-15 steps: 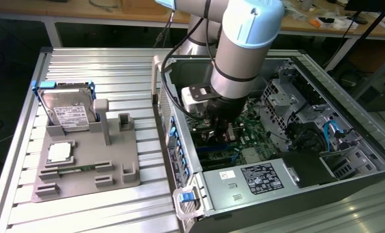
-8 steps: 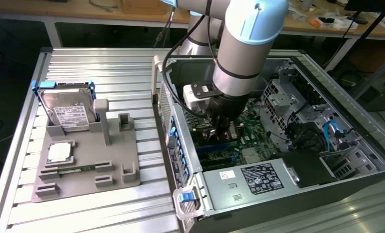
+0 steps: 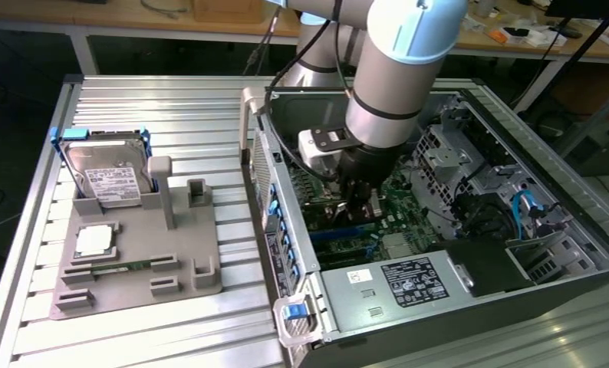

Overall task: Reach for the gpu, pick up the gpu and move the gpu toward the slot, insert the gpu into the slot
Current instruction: 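Insert the gpu into the slot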

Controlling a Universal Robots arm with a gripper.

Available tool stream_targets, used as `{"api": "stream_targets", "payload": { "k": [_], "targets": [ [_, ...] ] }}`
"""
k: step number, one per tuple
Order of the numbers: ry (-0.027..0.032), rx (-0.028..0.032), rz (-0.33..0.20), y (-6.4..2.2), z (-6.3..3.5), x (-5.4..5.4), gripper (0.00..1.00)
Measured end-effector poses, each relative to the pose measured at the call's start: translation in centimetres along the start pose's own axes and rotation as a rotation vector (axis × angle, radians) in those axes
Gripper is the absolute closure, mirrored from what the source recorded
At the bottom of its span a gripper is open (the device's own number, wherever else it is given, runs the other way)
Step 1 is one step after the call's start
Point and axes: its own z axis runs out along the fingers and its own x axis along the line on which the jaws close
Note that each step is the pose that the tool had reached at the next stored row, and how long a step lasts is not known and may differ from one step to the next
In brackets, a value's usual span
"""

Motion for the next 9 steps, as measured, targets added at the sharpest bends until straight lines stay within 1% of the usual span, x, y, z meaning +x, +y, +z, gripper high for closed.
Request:
{"api": "stream_targets", "payload": {
  "k": [2, 4, 9],
  "targets": [
    [0.0007, 0.0, 0.0, -0.69, 0.05, 0.02, 0.72],
    [0.0014, -0.0001, 0.0, -1.04, 0.09, 0.06, 0.72],
    [0.0037, 0.0002, 0.024, -1.12, 0.3, 0.11, 0.72]
  ]
}}
